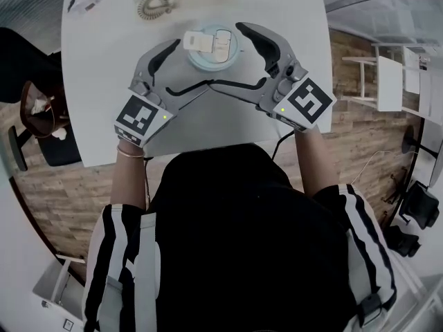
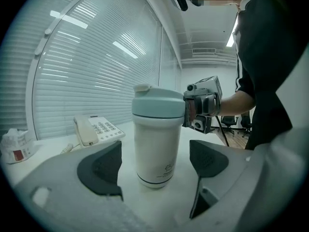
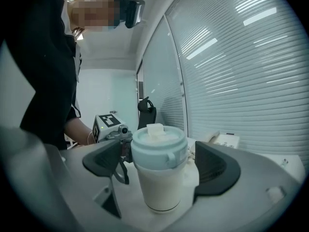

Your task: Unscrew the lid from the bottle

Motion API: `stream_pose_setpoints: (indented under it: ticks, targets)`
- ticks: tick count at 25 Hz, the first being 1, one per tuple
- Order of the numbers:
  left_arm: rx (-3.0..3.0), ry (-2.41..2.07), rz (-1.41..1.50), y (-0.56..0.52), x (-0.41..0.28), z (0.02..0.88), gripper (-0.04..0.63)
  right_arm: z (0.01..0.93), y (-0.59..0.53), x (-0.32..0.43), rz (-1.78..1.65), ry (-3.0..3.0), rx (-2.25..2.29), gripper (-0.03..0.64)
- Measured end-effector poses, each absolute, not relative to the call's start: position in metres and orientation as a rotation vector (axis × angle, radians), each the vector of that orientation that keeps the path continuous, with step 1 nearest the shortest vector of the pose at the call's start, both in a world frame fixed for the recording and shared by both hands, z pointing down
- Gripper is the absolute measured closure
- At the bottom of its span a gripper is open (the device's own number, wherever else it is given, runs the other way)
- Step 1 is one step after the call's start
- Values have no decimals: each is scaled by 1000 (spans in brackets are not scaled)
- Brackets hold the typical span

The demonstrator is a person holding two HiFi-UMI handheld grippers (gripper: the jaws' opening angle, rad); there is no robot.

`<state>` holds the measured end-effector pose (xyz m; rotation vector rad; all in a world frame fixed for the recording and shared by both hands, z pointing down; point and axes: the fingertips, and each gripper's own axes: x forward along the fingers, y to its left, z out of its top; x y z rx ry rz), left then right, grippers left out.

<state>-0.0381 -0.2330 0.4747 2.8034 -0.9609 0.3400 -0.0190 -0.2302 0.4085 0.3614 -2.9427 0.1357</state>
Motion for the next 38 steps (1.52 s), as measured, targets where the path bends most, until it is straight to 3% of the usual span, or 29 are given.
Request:
stream_pose_setpoints:
  ticks: [38]
  targets:
    - [2920,-723,302,-265,23,489,147,400,-241,-60,157,-3010,222,157]
